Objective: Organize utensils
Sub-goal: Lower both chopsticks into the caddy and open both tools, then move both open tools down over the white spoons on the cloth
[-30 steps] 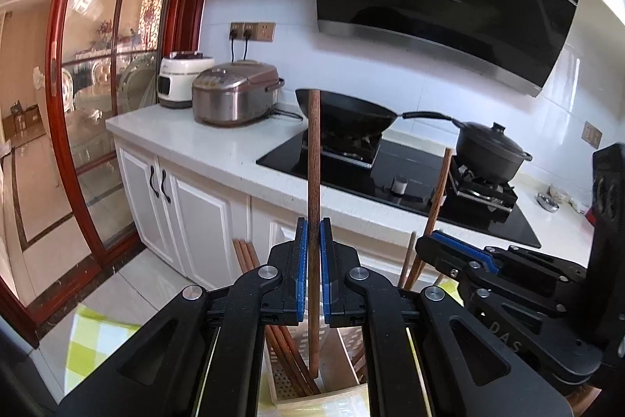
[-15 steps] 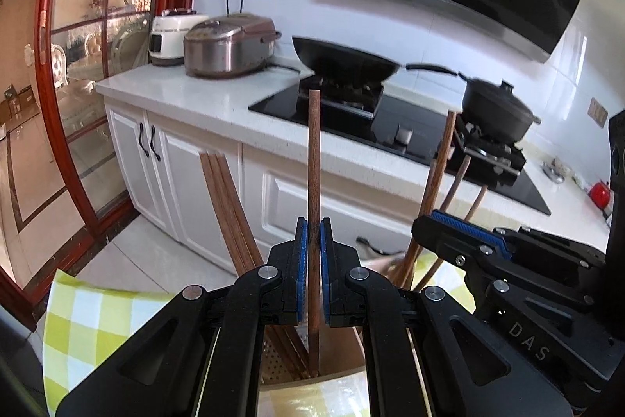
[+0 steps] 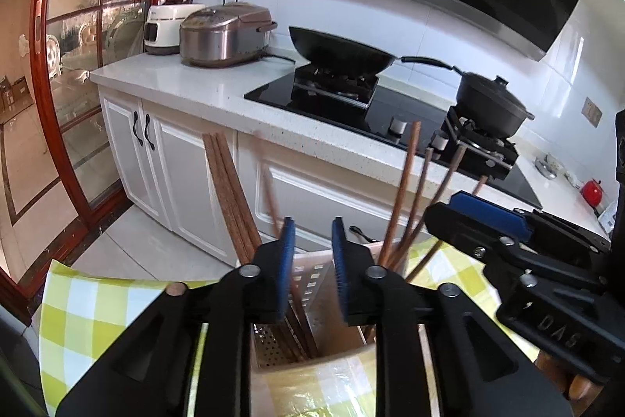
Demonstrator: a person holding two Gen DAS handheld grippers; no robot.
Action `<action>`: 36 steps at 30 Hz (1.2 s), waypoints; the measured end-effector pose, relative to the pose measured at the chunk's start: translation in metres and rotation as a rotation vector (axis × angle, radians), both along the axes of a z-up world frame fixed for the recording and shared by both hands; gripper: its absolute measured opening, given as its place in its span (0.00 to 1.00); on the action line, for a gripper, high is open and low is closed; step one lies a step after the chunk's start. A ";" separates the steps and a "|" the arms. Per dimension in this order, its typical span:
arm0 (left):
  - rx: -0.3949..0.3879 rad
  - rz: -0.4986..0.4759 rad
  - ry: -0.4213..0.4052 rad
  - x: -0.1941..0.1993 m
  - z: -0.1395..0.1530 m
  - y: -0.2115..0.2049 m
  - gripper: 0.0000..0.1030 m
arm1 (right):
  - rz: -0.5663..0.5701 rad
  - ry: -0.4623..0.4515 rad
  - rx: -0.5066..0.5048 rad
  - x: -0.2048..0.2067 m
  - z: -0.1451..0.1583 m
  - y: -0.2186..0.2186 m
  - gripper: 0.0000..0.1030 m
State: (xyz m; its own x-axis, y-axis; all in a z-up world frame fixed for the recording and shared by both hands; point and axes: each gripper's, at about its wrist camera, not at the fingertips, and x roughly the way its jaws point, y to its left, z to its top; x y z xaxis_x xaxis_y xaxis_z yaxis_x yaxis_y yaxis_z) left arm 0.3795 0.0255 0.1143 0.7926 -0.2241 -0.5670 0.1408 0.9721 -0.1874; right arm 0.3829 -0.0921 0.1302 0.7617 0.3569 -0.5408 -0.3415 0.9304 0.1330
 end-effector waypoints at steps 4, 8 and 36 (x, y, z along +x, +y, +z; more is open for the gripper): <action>-0.015 0.005 -0.041 -0.027 0.007 0.005 0.20 | -0.005 -0.040 0.005 -0.030 0.005 -0.013 0.40; -0.039 0.003 -0.058 -0.069 0.001 0.011 0.32 | -0.020 -0.046 0.030 -0.067 -0.010 -0.032 0.50; -0.162 -0.156 0.330 -0.180 -0.172 -0.024 0.20 | -0.084 0.163 0.008 -0.152 -0.167 -0.068 0.58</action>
